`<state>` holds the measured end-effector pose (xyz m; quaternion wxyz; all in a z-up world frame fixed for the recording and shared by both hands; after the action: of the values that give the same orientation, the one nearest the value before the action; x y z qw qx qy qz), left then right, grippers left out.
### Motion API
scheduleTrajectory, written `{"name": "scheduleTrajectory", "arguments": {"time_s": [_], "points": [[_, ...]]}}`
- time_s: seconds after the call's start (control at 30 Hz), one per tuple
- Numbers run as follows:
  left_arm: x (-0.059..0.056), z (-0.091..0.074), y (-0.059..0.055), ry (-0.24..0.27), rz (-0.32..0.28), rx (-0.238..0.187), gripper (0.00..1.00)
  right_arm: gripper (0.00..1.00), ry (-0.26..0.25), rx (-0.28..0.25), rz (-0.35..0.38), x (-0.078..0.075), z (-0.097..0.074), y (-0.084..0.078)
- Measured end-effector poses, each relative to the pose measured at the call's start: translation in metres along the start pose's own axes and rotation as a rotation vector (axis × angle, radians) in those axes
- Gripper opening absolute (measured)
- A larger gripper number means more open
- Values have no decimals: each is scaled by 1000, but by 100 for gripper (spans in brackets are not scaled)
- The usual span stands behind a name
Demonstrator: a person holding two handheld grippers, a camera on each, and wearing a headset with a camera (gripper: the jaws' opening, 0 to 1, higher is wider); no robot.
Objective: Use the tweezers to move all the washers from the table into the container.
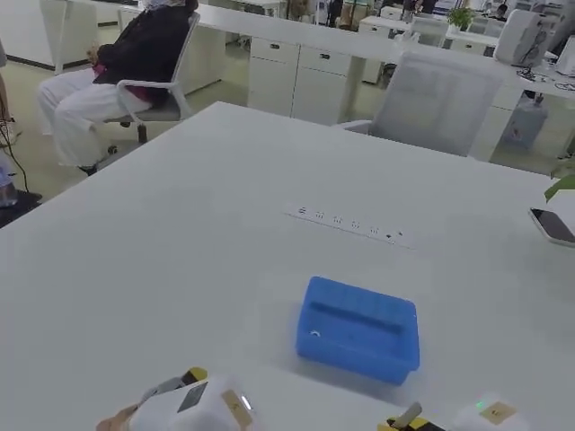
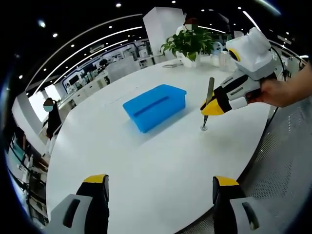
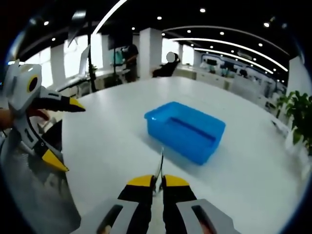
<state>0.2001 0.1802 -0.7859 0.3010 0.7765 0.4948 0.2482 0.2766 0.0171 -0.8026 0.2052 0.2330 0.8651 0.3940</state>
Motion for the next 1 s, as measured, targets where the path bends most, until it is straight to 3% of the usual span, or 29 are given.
{"name": "scheduleTrajectory", "arguments": {"time_s": [0.17,0.4,0.53,1.0], "points": [[0,0,0,3,-1,2,90,3,3,7,48,-2,0,-2],[0,0,-1,1,3,10,90,3,-9,-24,52,-2,2,-3],[0,0,-1,0,3,7,90,3,-12,-32,90,-3,0,-4],[0,0,-1,1,4,4,89,2,-15,-17,83,-1,-1,-3]]}}
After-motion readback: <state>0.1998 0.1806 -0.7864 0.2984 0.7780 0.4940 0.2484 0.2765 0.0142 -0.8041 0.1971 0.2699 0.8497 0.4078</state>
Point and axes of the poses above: the centre of the closed fingertips' face, and the gripper's own axes: z roughly forward along the fingers, x roughly to its left, y roughly out of its top, the point moved 3 cm from there along -z, roughly backward along the fingers, and after that the axes turned 11 degrees about -z, right-handed, at the moved point
